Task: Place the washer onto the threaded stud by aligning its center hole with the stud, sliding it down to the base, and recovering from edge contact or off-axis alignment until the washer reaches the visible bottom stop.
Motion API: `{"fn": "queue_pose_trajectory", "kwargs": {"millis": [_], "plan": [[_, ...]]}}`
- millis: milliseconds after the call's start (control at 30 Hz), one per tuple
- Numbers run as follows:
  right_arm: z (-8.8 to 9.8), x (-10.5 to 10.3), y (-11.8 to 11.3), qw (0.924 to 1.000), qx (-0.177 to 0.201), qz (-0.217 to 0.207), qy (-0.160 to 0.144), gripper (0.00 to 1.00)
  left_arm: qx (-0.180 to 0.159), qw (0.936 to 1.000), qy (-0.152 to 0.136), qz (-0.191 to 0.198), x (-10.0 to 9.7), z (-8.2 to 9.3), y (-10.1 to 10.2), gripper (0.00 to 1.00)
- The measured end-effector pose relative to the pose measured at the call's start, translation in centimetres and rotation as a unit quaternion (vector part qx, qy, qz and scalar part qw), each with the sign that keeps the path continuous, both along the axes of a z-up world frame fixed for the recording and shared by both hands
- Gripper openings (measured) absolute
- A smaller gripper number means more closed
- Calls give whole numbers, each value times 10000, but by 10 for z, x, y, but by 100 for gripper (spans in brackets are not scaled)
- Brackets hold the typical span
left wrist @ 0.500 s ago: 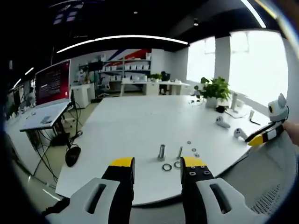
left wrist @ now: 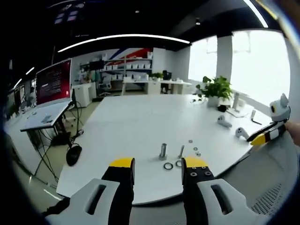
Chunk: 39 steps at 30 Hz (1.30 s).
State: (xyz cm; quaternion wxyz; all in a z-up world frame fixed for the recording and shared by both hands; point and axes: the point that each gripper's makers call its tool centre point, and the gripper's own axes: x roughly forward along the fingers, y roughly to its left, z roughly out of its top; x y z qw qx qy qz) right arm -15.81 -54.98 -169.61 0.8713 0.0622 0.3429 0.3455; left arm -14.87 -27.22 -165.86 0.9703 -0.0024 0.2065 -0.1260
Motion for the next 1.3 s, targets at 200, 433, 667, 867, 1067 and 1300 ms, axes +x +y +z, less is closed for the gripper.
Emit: {"fn": "queue_pose_trajectory", "kwargs": {"millis": [200,433,667,867,1067,1300], "plan": [[0,-1,1,10000,-4,62,29,29,2,9990,-436,49,3,13,0,42],[-2,-2,1,9999,-35,91,71,30,68,9999,-114,-9,1,3,1,42],[-1,-1,1,10000,-35,48,57,31,87,9999,46,-67,0,-2,1,42],[3,3,1,10000,-1,-20,-94,31,110,9997,201,-86,0,-6,0,42],[8,6,1,9994,-134,69,-308,33,132,9996,245,-69,1,-7,0,42],[25,3,1,9991,-119,-128,-381,38,179,9990,383,-118,-2,-10,-1,42]]}}
